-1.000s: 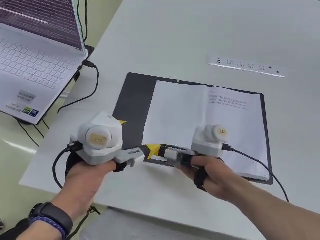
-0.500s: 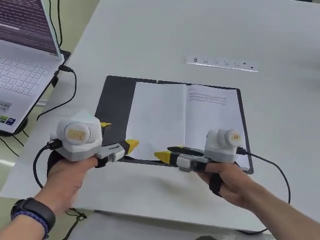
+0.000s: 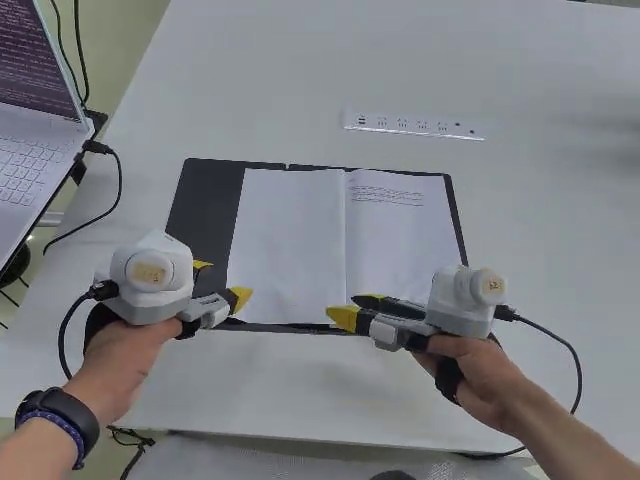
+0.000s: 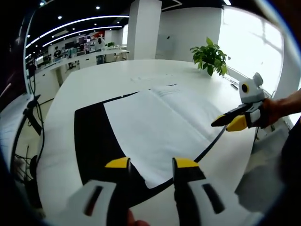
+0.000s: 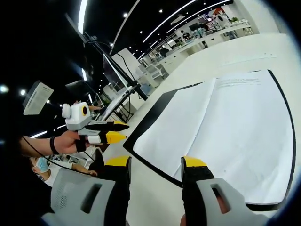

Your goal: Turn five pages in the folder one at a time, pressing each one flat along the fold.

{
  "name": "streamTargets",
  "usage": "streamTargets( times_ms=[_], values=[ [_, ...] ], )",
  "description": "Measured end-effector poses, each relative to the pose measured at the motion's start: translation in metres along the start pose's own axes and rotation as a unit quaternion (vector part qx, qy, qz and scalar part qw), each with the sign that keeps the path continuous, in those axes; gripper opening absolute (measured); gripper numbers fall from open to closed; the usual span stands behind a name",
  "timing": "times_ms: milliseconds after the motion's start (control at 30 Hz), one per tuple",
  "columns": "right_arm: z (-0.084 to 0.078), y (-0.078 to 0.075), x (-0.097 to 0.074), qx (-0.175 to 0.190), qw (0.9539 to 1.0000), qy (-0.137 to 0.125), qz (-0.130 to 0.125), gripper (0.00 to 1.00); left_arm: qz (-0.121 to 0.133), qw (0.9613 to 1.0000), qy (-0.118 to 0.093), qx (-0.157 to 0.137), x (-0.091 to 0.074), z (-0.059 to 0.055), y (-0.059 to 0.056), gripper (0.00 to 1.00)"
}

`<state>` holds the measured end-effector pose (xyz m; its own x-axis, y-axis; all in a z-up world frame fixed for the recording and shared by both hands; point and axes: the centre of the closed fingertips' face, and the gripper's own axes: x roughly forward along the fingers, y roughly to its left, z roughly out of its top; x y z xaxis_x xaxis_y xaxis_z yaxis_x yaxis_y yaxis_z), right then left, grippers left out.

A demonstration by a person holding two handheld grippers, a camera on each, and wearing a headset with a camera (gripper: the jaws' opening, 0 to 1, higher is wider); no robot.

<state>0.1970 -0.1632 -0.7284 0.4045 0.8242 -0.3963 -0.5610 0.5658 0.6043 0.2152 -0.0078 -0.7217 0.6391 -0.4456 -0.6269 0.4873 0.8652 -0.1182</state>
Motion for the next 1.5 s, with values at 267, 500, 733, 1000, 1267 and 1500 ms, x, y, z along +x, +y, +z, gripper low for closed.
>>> streamTargets(
  times_ms=[267, 500, 733, 1000, 1267, 1500],
  values=[
    [0.01, -0.015, -0.02, 0.018, 0.999, -0.033, -0.025, 0.4, -0.007, 0.9997, 0.024, 0.005, 0.014, -0.018, -0.003, 0.22],
    [0.009, -0.029, -0.038, 0.036, 0.9976, -0.043, -0.042, 0.39, -0.005, 0.999, 0.043, -0.005, 0.029, -0.038, 0.004, 0.12],
    [0.005, -0.038, -0.045, 0.04, 0.9969, -0.042, -0.054, 0.38, 0.0, 0.9978, 0.067, -0.002, 0.033, -0.054, 0.004, 0.06],
    [0.001, -0.037, -0.041, 0.046, 0.9973, -0.03, -0.049, 0.37, 0.008, 0.9978, 0.064, 0.013, 0.033, -0.055, 0.009, 0.0],
    [0.012, -0.034, -0.025, 0.028, 0.9988, -0.022, -0.034, 0.32, 0.017, 0.998, 0.06, 0.006, 0.032, -0.054, 0.01, 0.0],
    [0.029, -0.04, -0.008, 0.021, 0.9989, -0.026, -0.033, 0.27, 0.017, 0.9976, 0.058, -0.034, 0.031, -0.052, 0.011, 0.0]
  ],
)
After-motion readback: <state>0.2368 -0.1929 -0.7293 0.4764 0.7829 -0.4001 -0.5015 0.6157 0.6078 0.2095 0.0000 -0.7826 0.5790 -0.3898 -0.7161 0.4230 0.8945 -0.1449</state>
